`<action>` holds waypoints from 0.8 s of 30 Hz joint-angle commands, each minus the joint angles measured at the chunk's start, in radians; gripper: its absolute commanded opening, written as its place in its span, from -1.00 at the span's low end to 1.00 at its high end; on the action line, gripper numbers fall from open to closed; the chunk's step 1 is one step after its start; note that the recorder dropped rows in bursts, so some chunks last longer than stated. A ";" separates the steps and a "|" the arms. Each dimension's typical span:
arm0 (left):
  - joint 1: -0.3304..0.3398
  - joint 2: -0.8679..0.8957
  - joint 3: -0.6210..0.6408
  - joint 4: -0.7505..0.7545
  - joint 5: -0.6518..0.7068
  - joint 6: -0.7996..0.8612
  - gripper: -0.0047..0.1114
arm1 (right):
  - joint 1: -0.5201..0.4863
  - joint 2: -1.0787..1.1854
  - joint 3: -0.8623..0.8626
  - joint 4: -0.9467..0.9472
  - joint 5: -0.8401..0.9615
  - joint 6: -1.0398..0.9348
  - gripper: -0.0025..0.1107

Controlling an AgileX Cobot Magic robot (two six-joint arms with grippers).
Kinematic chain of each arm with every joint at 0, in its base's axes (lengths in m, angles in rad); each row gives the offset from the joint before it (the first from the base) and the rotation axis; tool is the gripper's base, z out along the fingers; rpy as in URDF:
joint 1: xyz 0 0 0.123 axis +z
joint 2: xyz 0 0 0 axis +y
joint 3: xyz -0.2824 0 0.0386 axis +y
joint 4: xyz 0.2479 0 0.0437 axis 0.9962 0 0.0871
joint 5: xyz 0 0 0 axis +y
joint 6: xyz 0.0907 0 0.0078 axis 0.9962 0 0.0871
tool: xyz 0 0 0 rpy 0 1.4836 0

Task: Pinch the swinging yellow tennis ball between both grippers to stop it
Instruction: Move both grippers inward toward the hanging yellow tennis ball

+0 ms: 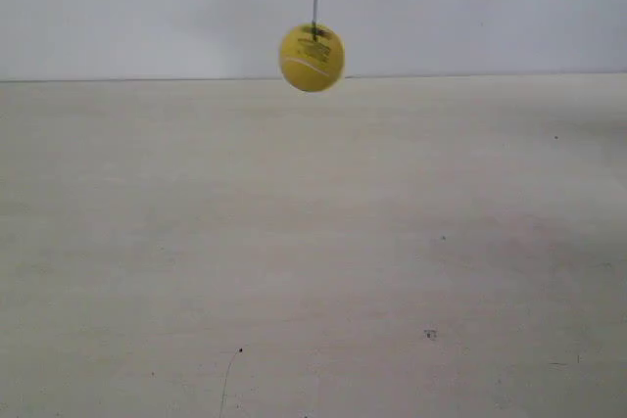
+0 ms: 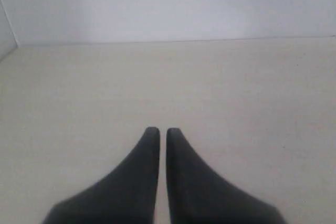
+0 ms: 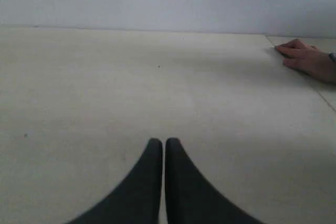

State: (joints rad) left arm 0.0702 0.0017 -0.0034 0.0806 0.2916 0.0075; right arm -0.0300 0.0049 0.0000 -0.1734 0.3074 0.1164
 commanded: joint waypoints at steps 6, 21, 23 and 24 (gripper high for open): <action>-0.004 -0.002 0.003 -0.040 -0.485 0.004 -0.84 | 0.005 -0.005 0.000 -0.017 -0.402 0.013 -0.96; -0.004 0.135 -0.093 0.496 -0.983 -0.869 -0.84 | 0.005 0.091 -0.162 -0.379 -0.733 0.814 -0.96; -0.004 0.206 -0.124 0.643 -1.031 -0.935 -0.84 | 0.005 0.153 -0.192 -0.539 -0.776 0.930 -0.96; -0.004 0.249 -0.136 0.707 -1.075 -0.964 -0.84 | 0.005 0.180 -0.202 -0.599 -0.795 0.986 -0.96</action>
State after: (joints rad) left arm 0.0702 0.1636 -0.1009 0.5936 -0.7018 -0.8711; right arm -0.0300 0.1208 -0.1669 -0.5694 -0.4337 0.9645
